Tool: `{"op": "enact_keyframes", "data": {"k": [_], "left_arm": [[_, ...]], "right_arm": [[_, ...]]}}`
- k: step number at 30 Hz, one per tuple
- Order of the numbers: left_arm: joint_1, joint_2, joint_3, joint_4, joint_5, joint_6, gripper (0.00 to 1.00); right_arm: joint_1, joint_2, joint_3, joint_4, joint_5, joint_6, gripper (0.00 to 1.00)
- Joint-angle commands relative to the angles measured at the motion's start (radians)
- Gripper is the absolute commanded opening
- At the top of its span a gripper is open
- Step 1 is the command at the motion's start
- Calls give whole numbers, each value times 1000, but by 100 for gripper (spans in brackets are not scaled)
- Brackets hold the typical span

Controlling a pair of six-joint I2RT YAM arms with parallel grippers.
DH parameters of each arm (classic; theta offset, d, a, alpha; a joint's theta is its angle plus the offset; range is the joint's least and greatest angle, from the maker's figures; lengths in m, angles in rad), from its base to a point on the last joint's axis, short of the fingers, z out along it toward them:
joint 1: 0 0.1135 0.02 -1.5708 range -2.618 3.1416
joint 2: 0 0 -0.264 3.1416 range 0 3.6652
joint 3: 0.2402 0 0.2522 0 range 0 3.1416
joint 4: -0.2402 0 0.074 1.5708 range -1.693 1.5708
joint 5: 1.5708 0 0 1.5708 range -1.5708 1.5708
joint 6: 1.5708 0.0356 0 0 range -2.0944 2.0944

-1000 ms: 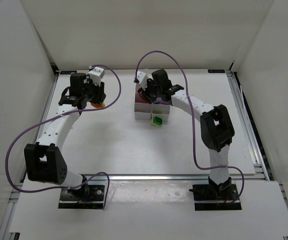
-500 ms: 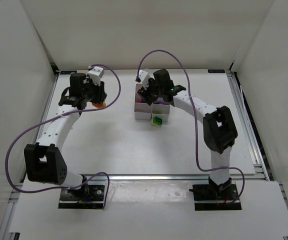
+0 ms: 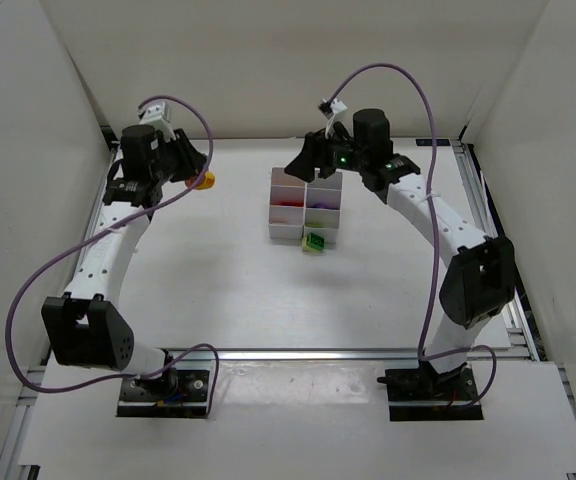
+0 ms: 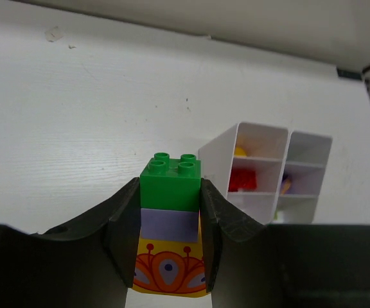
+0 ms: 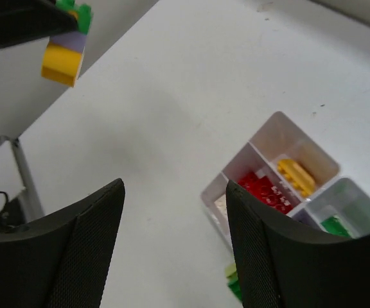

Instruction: Sort the legos into containers by color

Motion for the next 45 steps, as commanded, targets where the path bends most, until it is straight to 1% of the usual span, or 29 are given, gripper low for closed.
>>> {"op": "enact_keyframes", "data": {"k": [1, 5, 7, 11, 16, 18, 21, 22, 24, 28, 34, 40, 45], "left_arm": [[5, 14, 94, -39, -129, -199, 10], [5, 48, 173, -110, -288, -311, 10], [5, 61, 205, -122, -312, -322, 10], [5, 78, 230, -134, -362, -310, 10], [5, 81, 228, -146, -405, -313, 10], [5, 76, 227, -150, -414, -327, 10], [5, 74, 231, -156, -411, -351, 10], [5, 74, 236, -162, -401, -380, 10], [5, 81, 250, -171, -385, -405, 10], [5, 100, 274, -174, -361, -437, 10], [5, 128, 294, -171, -321, -495, 10], [7, 142, 299, -171, -299, -498, 10], [7, 148, 299, -162, -270, -508, 10]], "right_arm": [[27, 1, -25, 55, -28, 168, 68], [69, 35, 46, 38, 57, 187, 67], [102, 66, 73, 50, 82, 210, 68], [173, 132, 187, 64, 111, 263, 68], [219, 244, 300, 105, 145, 374, 70], [234, 293, 363, 102, 194, 427, 71], [247, 349, 440, 93, 246, 451, 73], [253, 362, 478, 90, 257, 451, 73], [265, 391, 507, 86, 286, 464, 74], [277, 428, 589, 69, 298, 489, 74], [297, 432, 589, 105, 260, 503, 73], [296, 417, 563, 171, 170, 494, 73], [297, 428, 569, 182, 136, 486, 74]]}}
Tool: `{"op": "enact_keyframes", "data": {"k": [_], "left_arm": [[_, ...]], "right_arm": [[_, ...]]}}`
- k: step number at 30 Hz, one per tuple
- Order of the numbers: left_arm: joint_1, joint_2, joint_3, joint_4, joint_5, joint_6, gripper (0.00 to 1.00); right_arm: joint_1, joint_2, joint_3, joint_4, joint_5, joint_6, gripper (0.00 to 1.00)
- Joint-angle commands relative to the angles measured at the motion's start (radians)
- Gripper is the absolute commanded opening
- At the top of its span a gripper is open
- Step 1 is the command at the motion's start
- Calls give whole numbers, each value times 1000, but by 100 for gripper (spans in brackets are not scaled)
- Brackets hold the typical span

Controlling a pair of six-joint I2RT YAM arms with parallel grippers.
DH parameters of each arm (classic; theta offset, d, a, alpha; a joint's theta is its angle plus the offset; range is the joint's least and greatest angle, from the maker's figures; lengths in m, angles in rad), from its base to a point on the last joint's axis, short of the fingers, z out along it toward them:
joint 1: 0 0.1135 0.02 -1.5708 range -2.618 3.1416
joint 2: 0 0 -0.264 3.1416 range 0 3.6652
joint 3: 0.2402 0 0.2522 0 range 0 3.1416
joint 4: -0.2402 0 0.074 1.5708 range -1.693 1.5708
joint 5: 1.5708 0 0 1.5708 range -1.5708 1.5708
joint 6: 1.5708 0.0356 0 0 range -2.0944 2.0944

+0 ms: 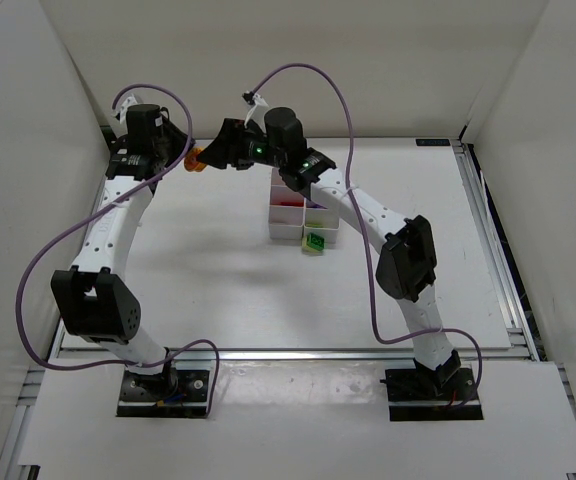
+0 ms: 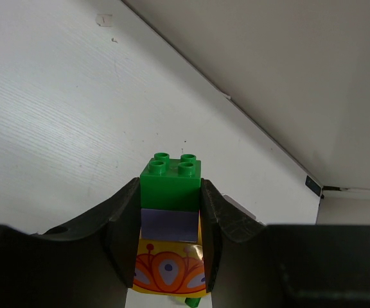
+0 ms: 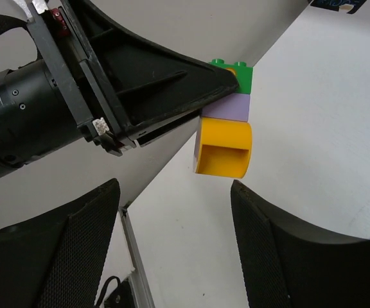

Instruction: Sort the legos into containers by color

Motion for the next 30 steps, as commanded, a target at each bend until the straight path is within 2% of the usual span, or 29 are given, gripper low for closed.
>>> {"op": "enact_keyframes", "data": {"k": [1, 8, 14, 23, 30], "left_arm": [[4, -17, 41, 13, 31, -16, 10], [3, -15, 57, 13, 53, -13, 10], [4, -33, 57, 16, 70, -7, 10], [3, -58, 32, 22, 82, 16, 10], [3, -73, 14, 59, 130, 51, 10]], "right_arm": [[3, -9, 25, 65, -32, 1, 74], [0, -6, 12, 28, 6, -20, 77], [0, 9, 24, 1, 46, -51, 84], [3, 29, 39, 4, 37, -43, 80], [1, 42, 54, 2, 12, -29, 81]]}}
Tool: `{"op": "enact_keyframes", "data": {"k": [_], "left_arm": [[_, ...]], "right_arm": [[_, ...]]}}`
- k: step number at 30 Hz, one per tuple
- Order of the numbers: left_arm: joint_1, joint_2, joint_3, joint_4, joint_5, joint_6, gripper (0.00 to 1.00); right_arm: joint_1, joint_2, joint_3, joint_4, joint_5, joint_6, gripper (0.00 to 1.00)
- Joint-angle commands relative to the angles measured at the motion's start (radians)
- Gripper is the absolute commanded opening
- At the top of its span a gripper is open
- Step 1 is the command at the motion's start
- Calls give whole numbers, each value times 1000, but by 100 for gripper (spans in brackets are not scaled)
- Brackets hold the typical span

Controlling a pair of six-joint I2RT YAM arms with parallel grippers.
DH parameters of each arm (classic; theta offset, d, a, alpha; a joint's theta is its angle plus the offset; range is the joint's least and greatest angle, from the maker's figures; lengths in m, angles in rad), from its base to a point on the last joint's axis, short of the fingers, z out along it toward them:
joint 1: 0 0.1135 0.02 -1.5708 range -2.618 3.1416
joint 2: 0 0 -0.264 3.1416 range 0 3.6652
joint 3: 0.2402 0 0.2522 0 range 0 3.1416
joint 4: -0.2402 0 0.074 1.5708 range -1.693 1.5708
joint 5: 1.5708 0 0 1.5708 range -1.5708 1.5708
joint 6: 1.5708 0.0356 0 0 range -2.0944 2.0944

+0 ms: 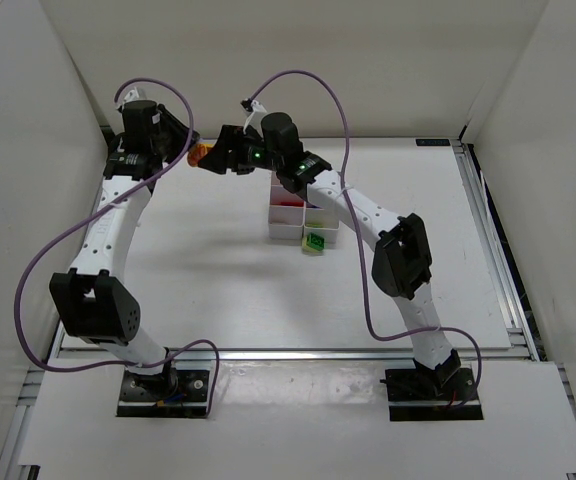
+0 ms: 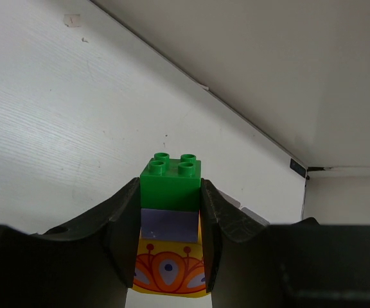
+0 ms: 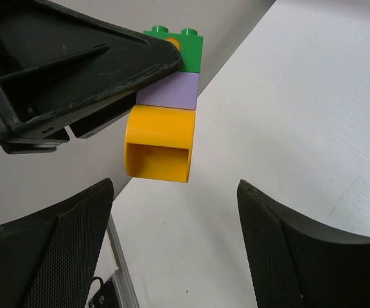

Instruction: Sort the legos into containers by color

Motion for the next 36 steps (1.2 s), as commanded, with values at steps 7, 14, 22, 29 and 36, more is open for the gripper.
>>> {"op": "enact_keyframes", "data": {"k": [7, 14, 22, 29, 36], "left_arm": [[3, -66, -9, 48, 81, 41, 10], [1, -69, -18, 44, 84, 50, 10], [3, -83, -37, 44, 95, 71, 10], [1, -96, -69, 41, 124, 97, 10], [0, -106, -83, 50, 138, 117, 10]], "right_arm": [[2, 4, 53, 20, -16, 10, 81], [2, -1, 39, 35, -24, 19, 79], [2, 2, 44, 39, -18, 16, 72], [3, 12, 64, 32, -7, 19, 65], [3, 13, 54, 34, -13, 16, 49]]}}
